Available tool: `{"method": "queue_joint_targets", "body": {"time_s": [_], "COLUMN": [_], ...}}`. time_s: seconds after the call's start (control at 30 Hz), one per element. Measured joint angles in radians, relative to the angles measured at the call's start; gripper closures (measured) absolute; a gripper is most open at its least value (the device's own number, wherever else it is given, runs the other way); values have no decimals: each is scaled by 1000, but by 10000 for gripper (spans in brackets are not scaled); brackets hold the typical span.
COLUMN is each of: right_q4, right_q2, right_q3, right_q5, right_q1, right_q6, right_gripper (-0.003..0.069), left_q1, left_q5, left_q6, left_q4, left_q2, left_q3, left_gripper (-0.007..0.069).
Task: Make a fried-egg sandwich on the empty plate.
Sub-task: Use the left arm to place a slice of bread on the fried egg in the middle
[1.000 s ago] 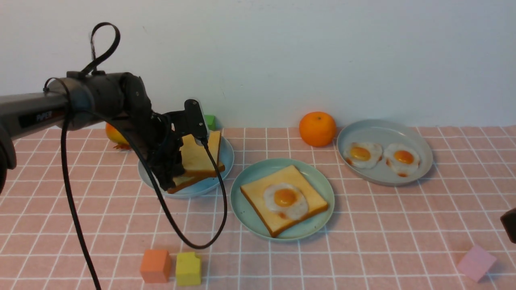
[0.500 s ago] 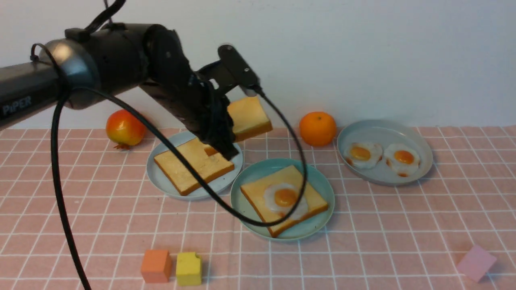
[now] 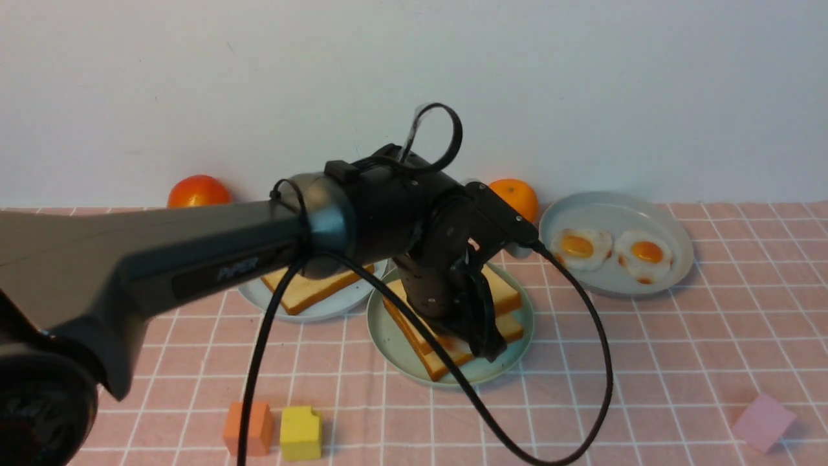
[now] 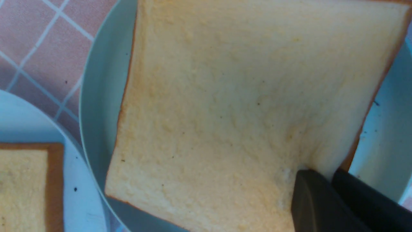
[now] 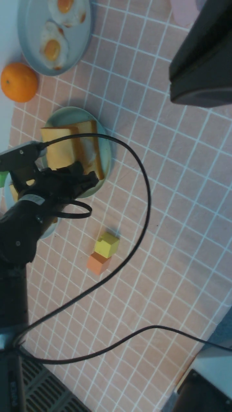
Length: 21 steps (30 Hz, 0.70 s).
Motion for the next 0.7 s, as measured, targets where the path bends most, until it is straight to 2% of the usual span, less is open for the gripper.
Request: {"method": "queue_joint_targets", "body": {"time_s": [0.3,0.47,0.57,0.7], "right_q4": [19,28,29,38], "right_q2": [0,0,0,0], "right_q3": [142,151,152,152], "right_q5": [0,0,0,0], "right_q1": [0,0,0,0], "right_q6": [30,30,30,30], "right_gripper": [601,601,601,601], "left_q1": [0,0,0,0], "left_q5": [-5,-5,-3,1], "left_q6": [35,39,39,39], "left_q4": [18,10,-1,-11], "left_q2": [4,4,4,4], "left_q3": [0,0,0,0], "left_gripper": [585,575,536,422]}}
